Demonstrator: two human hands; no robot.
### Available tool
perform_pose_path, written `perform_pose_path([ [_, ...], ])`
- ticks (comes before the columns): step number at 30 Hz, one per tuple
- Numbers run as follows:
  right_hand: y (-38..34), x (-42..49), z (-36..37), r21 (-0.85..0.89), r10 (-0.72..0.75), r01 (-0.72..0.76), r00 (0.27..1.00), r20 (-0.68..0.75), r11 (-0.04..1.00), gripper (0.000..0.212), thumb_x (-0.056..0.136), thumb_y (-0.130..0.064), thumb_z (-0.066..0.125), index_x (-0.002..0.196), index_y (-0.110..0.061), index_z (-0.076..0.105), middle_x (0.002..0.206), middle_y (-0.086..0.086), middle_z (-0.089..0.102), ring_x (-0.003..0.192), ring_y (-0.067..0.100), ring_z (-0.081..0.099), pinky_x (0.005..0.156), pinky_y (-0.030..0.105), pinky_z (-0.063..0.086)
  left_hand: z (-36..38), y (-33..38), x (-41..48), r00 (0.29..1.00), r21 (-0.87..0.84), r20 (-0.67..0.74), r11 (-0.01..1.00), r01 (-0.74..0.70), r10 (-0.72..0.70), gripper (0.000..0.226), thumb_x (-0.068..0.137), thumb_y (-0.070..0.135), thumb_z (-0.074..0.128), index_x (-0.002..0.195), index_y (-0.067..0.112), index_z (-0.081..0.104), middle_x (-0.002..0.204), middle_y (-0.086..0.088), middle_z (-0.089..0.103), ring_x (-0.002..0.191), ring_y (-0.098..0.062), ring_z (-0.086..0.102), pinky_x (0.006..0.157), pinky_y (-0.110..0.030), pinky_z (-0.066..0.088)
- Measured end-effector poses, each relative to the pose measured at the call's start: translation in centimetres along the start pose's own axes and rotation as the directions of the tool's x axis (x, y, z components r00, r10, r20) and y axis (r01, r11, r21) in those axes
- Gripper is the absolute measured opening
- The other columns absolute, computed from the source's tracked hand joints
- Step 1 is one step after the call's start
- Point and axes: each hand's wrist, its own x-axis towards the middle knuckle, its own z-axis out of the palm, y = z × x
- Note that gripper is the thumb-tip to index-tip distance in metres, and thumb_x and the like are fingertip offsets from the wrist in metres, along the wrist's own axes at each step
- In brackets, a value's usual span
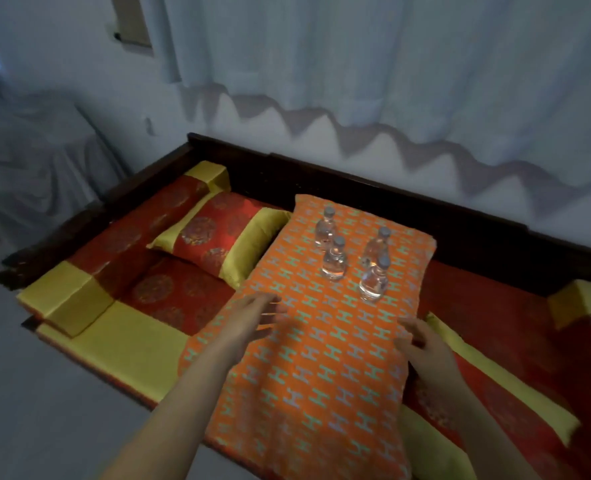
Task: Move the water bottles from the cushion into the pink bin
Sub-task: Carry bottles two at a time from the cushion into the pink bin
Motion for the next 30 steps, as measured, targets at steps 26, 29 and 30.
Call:
perform_pose_path([
  [26, 5.3, 21.3, 6.3, 0.037, 0.236, -0.234, 0.953, -0.191, 0.972, 0.095, 0.061, -0.035, 0.087, 0.14, -0.025, 0.036, 0.137, -0.001, 0.05, 0.123, 0.02, 0.049, 0.095, 0.046, 0.048, 9.6, 1.2, 29.7, 0.924, 0.482, 0.375, 0.837, -0.261, 0.072, 0.104, 0.057, 0.027, 0.089, 0.143, 0.025, 0.03, 0.138, 0.003, 0.042, 0.126, -0.016, 0.041, 0.103, -0.032, 0.038],
  [29, 5.6, 22.1, 6.9, 0.047, 0.22, -0.215, 0.957, -0.188, 0.976, 0.087, 0.064, -0.03, 0.086, 0.137, -0.029, 0.038, 0.129, -0.006, 0.055, 0.116, 0.014, 0.052, 0.084, 0.03, 0.046, 10.3, 0.4, 31.1, 0.912, 0.472, 0.403, 0.837, -0.276, 0.074, 0.108, 0.048, 0.039, 0.091, 0.139, 0.027, 0.034, 0.137, 0.004, 0.048, 0.123, -0.017, 0.048, 0.106, -0.043, 0.041],
  [30, 5.6, 22.4, 7.1, 0.048, 0.224, -0.219, 0.957, -0.185, 0.975, 0.086, 0.064, -0.028, 0.086, 0.136, -0.028, 0.039, 0.126, -0.008, 0.056, 0.112, 0.012, 0.052, 0.078, 0.023, 0.044, 10.6, 0.0, 31.6, 0.907, 0.472, 0.413, 0.833, -0.288, 0.08, 0.106, 0.048, 0.038, 0.091, 0.138, 0.026, 0.035, 0.134, 0.004, 0.051, 0.121, -0.016, 0.05, 0.105, -0.045, 0.042],
])
